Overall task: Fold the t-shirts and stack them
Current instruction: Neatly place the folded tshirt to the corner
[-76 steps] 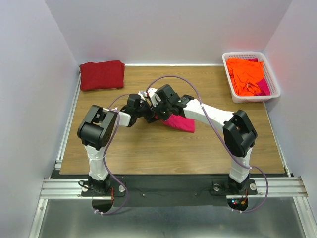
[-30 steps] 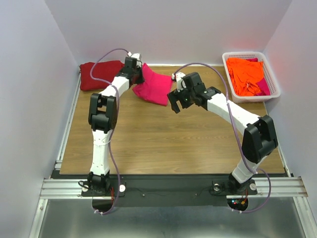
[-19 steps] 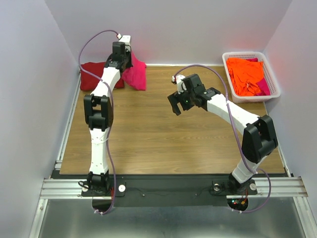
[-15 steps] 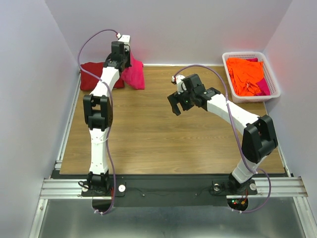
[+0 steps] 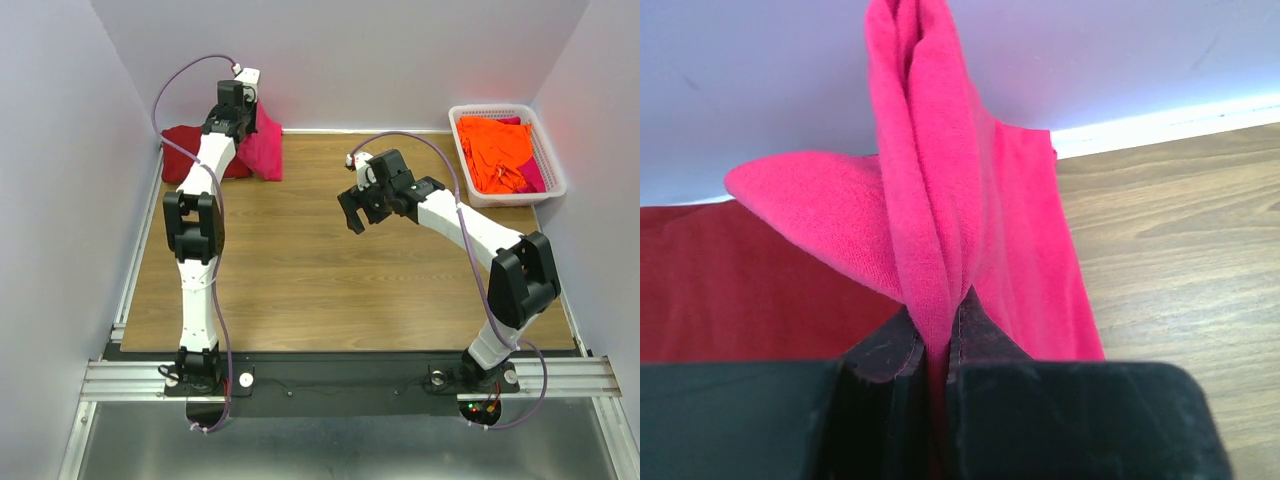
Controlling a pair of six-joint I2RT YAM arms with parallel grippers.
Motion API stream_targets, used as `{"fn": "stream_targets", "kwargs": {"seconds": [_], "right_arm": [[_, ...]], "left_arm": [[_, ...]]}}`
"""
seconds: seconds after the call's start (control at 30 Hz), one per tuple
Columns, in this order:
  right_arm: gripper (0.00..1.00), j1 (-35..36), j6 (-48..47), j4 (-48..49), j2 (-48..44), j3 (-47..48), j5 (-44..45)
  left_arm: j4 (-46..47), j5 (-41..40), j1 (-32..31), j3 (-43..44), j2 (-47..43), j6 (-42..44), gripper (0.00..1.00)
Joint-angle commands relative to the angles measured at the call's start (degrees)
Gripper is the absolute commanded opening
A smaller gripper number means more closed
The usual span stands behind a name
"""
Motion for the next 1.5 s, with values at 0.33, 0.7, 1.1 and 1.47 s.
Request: {"fn": "stream_targets", "kwargs": {"seconds": [0.33,0.7,1.1,1.47], "right_arm": [[1.0,0.0,-0.5,0.1,0.4,1.8,-0.8],[1.0,0.0,-0.4,-0.3,1.1,2.2,-1.4],[1.0,-0.1,-0.2,-0.5,2.6,2.9,-1.6],[1.0,0.0,-0.2,-1.5,4.4,3.8,-1.6]], "left_arm": [[2.1,1.2,0.4,4.9,-11.0,6.0,0.0],[1.0,3.4,1.7,5.6,-11.4,6.4,0.0],[1.2,10.1,8.6,5.3,-8.4,3.0,0.0],[1.3,16.8,15.7,6.7,-0.3,3.2,0.0]]}}
